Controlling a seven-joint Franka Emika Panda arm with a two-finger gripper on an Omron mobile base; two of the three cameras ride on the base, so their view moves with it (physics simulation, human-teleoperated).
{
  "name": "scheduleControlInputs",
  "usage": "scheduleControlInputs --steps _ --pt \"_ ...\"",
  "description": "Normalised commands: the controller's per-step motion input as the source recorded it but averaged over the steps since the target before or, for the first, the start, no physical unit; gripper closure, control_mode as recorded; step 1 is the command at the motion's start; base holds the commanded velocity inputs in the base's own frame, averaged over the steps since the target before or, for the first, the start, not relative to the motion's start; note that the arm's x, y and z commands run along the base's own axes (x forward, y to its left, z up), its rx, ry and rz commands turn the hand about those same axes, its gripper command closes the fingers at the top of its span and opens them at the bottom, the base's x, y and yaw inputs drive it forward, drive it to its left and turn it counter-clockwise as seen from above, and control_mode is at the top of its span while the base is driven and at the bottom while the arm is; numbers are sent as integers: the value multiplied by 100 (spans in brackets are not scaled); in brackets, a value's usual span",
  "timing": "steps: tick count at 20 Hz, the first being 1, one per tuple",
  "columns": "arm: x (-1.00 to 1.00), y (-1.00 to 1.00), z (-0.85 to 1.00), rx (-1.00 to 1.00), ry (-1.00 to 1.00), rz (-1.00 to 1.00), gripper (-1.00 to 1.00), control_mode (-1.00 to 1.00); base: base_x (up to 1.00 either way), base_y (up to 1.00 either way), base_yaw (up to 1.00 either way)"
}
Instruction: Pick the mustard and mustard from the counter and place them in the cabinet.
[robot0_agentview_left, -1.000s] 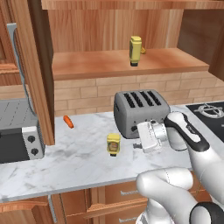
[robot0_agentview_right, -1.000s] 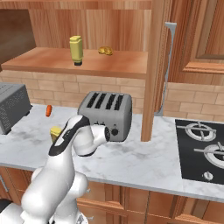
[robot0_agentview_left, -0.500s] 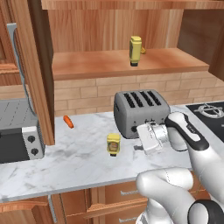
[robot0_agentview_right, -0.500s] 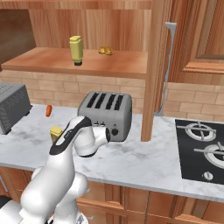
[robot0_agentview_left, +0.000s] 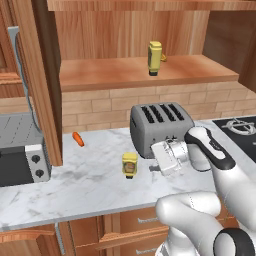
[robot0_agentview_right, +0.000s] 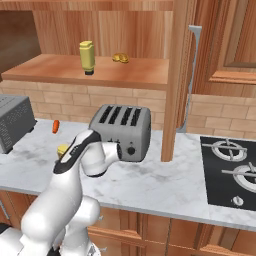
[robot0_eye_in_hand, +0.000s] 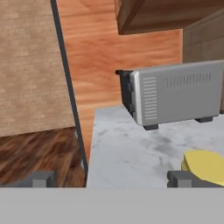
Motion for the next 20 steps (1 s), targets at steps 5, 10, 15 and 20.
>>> scheduleControlInputs --steps 5,10,15,20 --pt "-10 24 -10 0 3 0 -100 -100 0 0 0" --pt "-12 12 -16 -2 2 -2 -100 -100 0 0 0" --pt "-23 0 -15 -1 0 -6 -100 -100 0 0 0" --pt "-24 0 -7 0 -2 -11 -100 -100 0 0 0"
